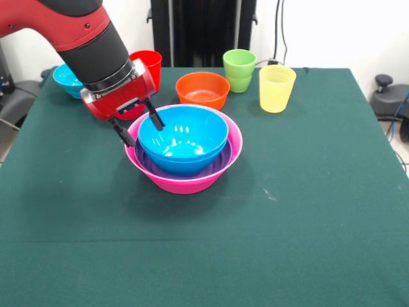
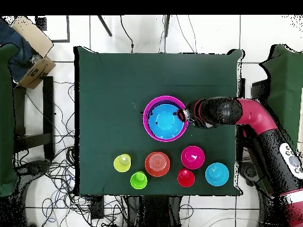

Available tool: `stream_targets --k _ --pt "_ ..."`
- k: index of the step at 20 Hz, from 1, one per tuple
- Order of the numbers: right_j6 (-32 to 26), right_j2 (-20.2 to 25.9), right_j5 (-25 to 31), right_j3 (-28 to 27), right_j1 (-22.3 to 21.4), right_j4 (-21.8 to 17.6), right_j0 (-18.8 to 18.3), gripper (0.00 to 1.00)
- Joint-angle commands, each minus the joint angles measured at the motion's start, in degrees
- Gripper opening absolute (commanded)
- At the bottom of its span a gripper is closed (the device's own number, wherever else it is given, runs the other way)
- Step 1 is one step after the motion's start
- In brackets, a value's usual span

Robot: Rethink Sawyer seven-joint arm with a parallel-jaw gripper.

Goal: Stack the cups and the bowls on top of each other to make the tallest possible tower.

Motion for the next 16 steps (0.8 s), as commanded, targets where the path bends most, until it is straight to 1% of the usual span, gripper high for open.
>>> stream_targets --k 1,5,8,9,12,13,16 --pt "-15.4 -1.7 3.6 -4.0 -0.3 -0.9 2.2 1.0" --pt "-14.6 -1.8 2.9 -3.2 -0.5 -0.9 2.0 1.0" --pt "-13.5 -1.9 4.0 -3.3 -1.5 -0.5 2.9 1.0" --pt "-12.7 -2.3 5.4 -3.6 -2.6 -0.4 3.8 1.0" --pt "-10.9 -4.2 12.5 -6.2 -6.2 0.3 7.1 1.0" --pt "-10.0 -4.9 14.6 -7.6 -6.7 0.4 8.4 1.0" --pt "-8.0 -5.5 20.5 -10.7 -7.6 2.8 10.9 1.0"
